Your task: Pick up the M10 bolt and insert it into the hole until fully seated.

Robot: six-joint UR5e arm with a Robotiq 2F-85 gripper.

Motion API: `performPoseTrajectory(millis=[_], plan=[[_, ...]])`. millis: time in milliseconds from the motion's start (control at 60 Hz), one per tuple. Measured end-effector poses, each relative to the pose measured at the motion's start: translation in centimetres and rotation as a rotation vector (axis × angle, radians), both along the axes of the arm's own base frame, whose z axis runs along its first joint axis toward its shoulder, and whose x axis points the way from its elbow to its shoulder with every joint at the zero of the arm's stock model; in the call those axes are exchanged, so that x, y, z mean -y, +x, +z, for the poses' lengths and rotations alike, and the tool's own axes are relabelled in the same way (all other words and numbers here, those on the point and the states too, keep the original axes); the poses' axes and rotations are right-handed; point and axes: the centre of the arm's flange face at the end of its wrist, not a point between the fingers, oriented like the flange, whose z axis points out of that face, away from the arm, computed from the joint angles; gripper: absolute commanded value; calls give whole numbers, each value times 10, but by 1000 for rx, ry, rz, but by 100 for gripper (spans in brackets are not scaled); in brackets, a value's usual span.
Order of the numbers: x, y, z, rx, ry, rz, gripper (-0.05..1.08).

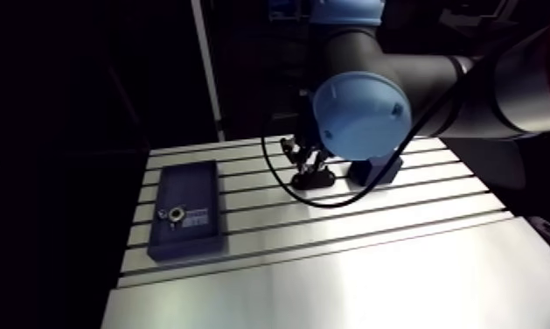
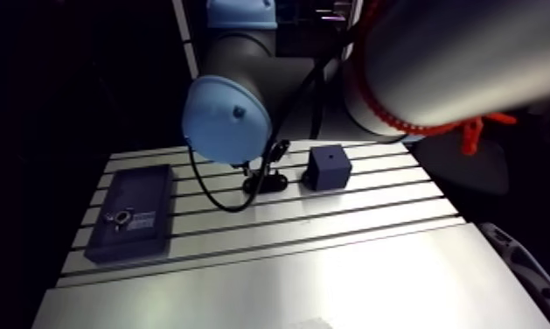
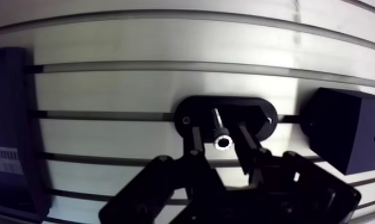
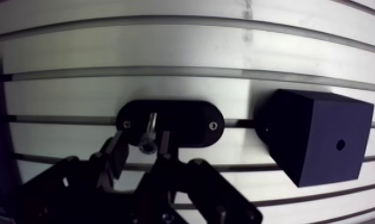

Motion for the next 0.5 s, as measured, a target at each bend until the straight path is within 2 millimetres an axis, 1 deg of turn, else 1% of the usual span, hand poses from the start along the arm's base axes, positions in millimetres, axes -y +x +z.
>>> performPoseTrajectory(millis=[500], plan=[[0, 0, -3, 7, -1, 0, 66]])
